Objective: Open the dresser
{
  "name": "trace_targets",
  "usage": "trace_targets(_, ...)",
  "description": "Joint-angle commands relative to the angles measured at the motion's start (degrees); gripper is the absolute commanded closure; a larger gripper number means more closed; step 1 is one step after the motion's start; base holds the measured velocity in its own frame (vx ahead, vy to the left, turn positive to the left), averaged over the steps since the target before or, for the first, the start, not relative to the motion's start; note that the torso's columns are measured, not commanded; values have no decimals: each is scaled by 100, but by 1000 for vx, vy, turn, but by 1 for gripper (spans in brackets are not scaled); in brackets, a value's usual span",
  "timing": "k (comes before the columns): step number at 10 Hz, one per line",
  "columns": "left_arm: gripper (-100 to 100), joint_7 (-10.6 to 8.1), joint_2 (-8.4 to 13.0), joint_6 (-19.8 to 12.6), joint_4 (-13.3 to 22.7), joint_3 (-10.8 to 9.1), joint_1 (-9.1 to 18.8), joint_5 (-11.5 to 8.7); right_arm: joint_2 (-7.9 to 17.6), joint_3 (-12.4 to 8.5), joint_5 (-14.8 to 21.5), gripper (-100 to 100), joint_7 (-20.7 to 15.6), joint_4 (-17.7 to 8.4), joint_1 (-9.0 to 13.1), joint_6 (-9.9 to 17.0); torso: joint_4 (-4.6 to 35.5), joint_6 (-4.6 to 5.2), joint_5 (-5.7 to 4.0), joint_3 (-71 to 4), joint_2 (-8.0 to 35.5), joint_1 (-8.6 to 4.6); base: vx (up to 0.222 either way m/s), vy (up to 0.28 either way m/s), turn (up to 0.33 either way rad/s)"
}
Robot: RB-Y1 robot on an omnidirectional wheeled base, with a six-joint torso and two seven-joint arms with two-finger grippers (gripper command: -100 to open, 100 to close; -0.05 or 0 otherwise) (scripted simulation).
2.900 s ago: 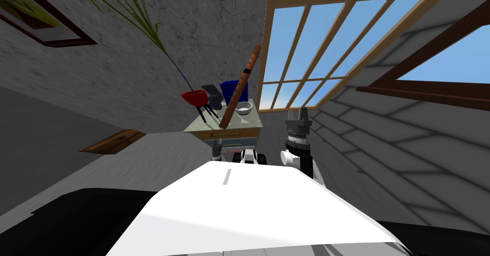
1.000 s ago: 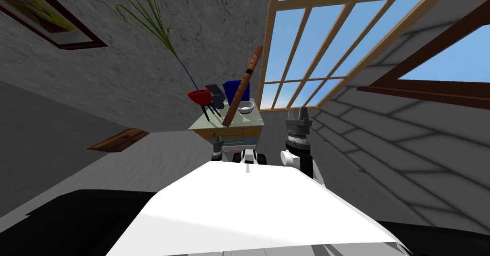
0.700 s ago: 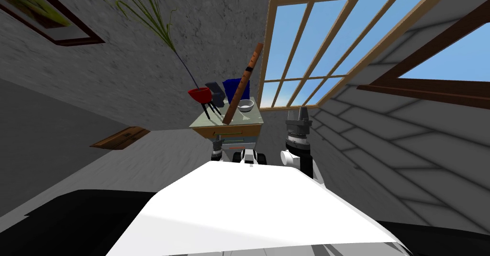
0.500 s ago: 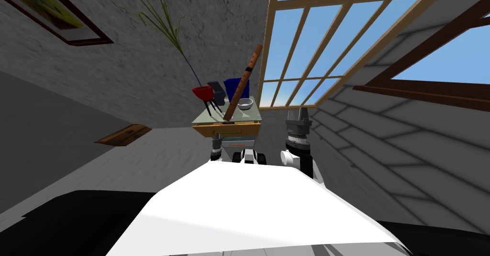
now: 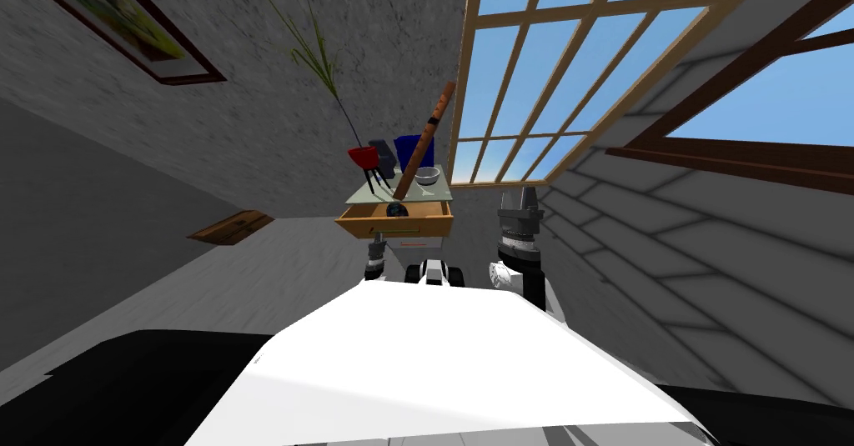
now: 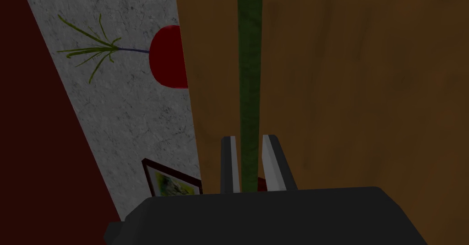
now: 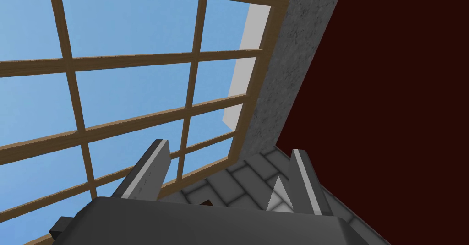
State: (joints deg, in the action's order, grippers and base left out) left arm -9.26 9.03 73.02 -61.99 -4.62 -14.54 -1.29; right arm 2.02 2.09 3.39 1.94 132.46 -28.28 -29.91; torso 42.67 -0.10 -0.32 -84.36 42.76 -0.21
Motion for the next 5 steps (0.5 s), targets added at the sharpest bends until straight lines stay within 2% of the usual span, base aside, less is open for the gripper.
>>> trace_targets(1, 100, -33, 20, 4, -48, 10, -50, 3, 0, 0, 0, 0, 0, 0, -1, 0, 8, 0, -12, -10, -10, -5, -65, -17, 13)
trace_targets(2, 100, -95, 59, 65, -143, 19, -160, 5, 0, 0, 0, 0, 0, 0, -1, 0, -4, 9, -6, -25, -41, -5, -127, -14, 34)
trace_targets(5, 100, -162, 111, 159, -284, 21, -264, 4, 0, 0, 0, 0, 0, 0, 0, 0, 0, 1, -1, -2, -2, -1, -170, -23, 32)
